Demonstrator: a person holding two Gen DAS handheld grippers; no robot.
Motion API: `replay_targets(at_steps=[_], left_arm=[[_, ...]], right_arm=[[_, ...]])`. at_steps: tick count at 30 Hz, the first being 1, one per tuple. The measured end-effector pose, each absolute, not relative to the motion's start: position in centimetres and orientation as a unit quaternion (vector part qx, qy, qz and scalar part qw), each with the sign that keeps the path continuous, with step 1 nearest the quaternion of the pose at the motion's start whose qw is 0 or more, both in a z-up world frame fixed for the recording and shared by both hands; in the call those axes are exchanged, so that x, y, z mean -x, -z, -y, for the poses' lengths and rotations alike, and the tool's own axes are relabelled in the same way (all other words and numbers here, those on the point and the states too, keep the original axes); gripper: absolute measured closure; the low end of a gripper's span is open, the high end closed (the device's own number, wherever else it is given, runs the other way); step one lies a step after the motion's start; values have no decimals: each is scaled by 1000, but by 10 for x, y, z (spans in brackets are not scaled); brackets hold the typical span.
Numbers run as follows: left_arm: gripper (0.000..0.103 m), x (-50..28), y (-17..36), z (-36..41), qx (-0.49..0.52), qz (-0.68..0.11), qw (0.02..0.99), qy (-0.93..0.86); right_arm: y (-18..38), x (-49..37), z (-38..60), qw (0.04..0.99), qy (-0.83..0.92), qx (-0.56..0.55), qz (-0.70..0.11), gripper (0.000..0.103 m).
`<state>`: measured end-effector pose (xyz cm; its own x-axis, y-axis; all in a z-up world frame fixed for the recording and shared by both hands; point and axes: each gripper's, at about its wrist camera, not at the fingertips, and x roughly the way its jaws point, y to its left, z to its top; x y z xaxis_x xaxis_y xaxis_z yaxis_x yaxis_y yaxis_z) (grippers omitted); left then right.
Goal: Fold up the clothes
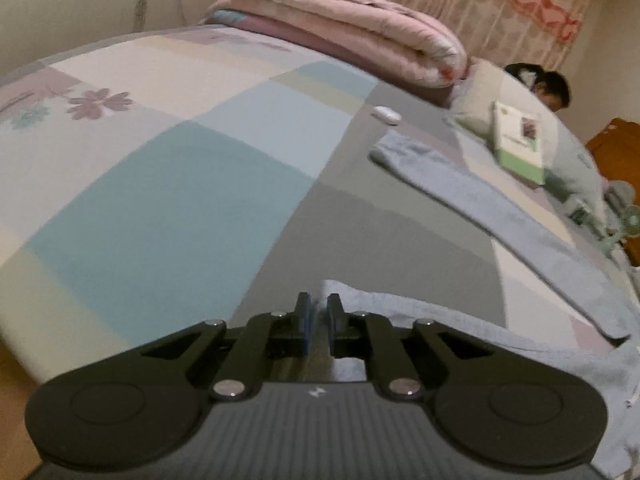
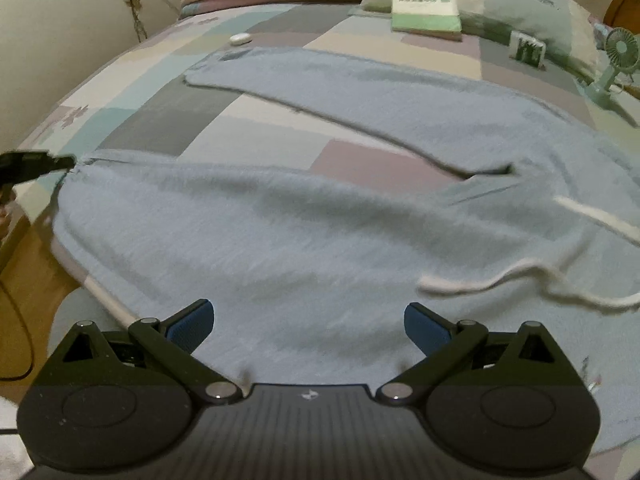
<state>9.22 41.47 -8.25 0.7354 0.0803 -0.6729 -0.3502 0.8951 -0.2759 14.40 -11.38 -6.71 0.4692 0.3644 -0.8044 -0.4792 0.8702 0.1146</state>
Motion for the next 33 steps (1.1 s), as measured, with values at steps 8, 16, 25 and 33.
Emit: replay_targets(at_steps=[8,16,25,33], left_arm=[[45,-92,45,-363,128,-360,921,-74],[26,-129,55,-209,-10,-417,907,63],[26,-155,77,-114,-46,-450,884,120],[25,-165,86,-89,-34,-454,877,152]], right_arm=[[61,-218,131,851,-261,150,-430,47],[74,-275,122,808,-326,271,-409,62],[103,-290,106,710,-444,369,-404,61],[113,-296,120,691,-484,357,-402,61]])
